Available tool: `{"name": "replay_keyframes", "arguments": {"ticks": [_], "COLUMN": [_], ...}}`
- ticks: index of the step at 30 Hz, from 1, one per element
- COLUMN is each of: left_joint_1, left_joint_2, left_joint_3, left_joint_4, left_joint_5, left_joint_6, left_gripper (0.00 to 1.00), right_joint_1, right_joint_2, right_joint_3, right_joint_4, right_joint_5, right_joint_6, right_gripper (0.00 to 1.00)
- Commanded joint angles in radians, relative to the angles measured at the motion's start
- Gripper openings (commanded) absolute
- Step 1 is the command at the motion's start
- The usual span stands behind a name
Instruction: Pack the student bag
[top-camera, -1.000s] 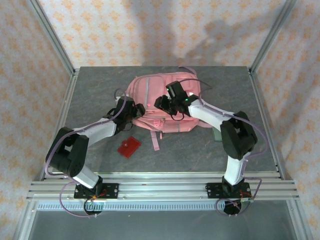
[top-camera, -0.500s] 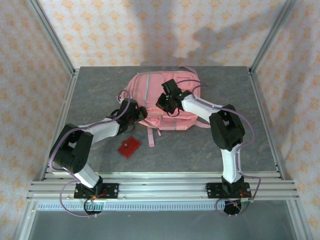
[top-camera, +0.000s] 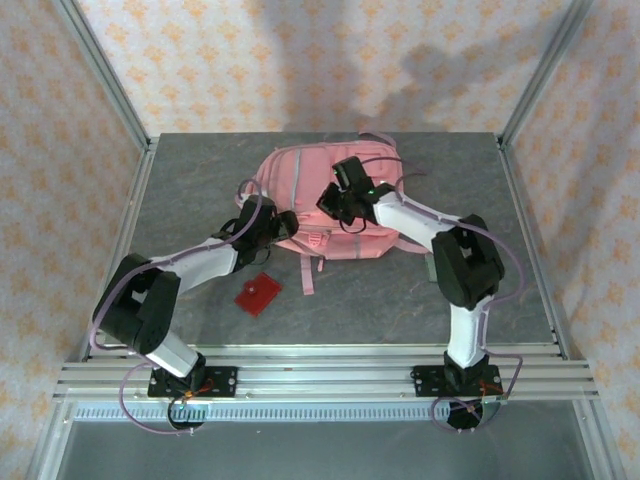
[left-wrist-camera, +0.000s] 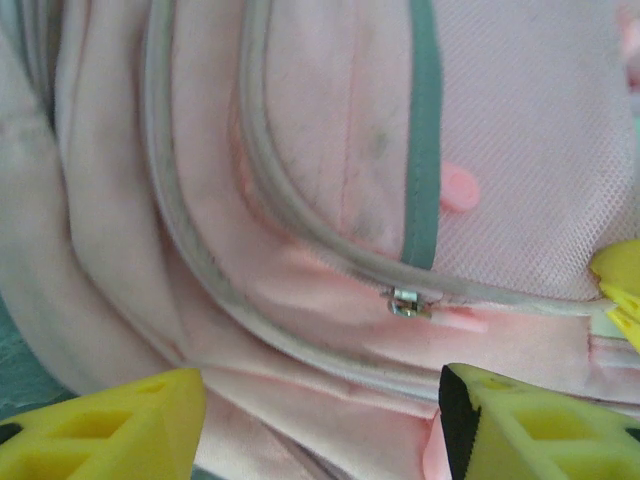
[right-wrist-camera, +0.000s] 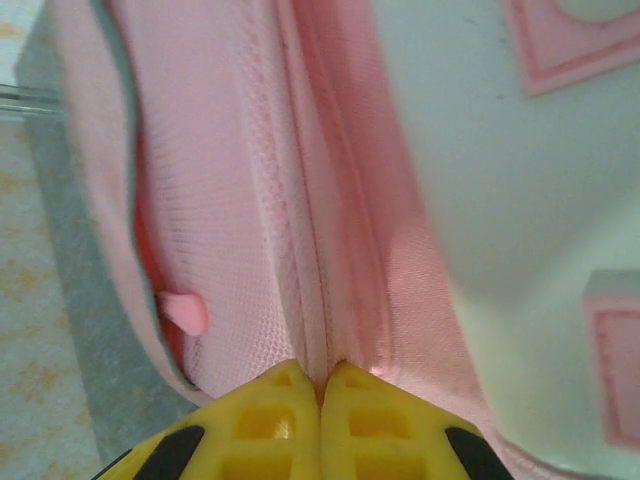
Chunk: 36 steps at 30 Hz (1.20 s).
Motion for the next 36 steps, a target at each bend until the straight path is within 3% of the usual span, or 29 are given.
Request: {"name": "replay_keyframes", "arguments": {"ticks": [1,10,19,22,25,26,28,29,30,33,36], "left_joint_1": [-0.031,-0.131,-0.147,-0.150,-0.150,-0.150,-0.148,-0.148,-0.147,-0.141,-0.135], "left_joint_2": [-0.044,0.035,0.174,0.218,0.248,0.252,0.249,0.241,0.233,0.217,0.229], "left_joint_3": [-0.002,0.094,0.223,0.252,0.270,0.277,0.283,0.281,0.275,0.257,0.268], "left_joint_4": [0.045,-0.019,-0.078,-0.085,-0.088,-0.098,-0.109,-0.111,-0.109,-0.081,-0.055], "left_joint_5": [-0.037,-0.150,-0.267,-0.310,-0.316,-0.321,-0.330,-0.335,-0.336,-0.311,-0.265], "left_joint_6": [0.067,0.114,0.103,0.108,0.119,0.120,0.125,0.129,0.135,0.166,0.197], "left_gripper": [0.66,0.72,0.70,0.60,0.28,0.25,0.09,0.08,0.08,0.27,0.31], "right_joint_1": [-0.017,-0.018,-0.018,-0.018,-0.018,-0.018,-0.018,-0.018,-0.018,-0.018,-0.018], "right_joint_2": [-0.117,-0.134,-0.154,-0.162,-0.169,-0.171,-0.173,-0.175,-0.176,-0.181,-0.186], "right_joint_3": [-0.004,-0.013,-0.051,-0.055,-0.060,-0.060,-0.064,-0.068,-0.071,-0.079,-0.085], "right_joint_4": [0.087,0.113,0.136,0.142,0.145,0.144,0.145,0.148,0.147,0.155,0.160], "right_joint_5": [0.019,0.005,-0.017,-0.023,-0.021,-0.021,-0.022,-0.021,-0.020,-0.025,-0.030], "right_joint_6": [-0.033,-0.025,-0.017,-0.019,-0.022,-0.023,-0.024,-0.025,-0.025,-0.024,-0.021], "right_gripper": [0.00,0.00,0.00,0.00,0.00,0.00,0.00,0.00,0.00,0.00,0.00]}}
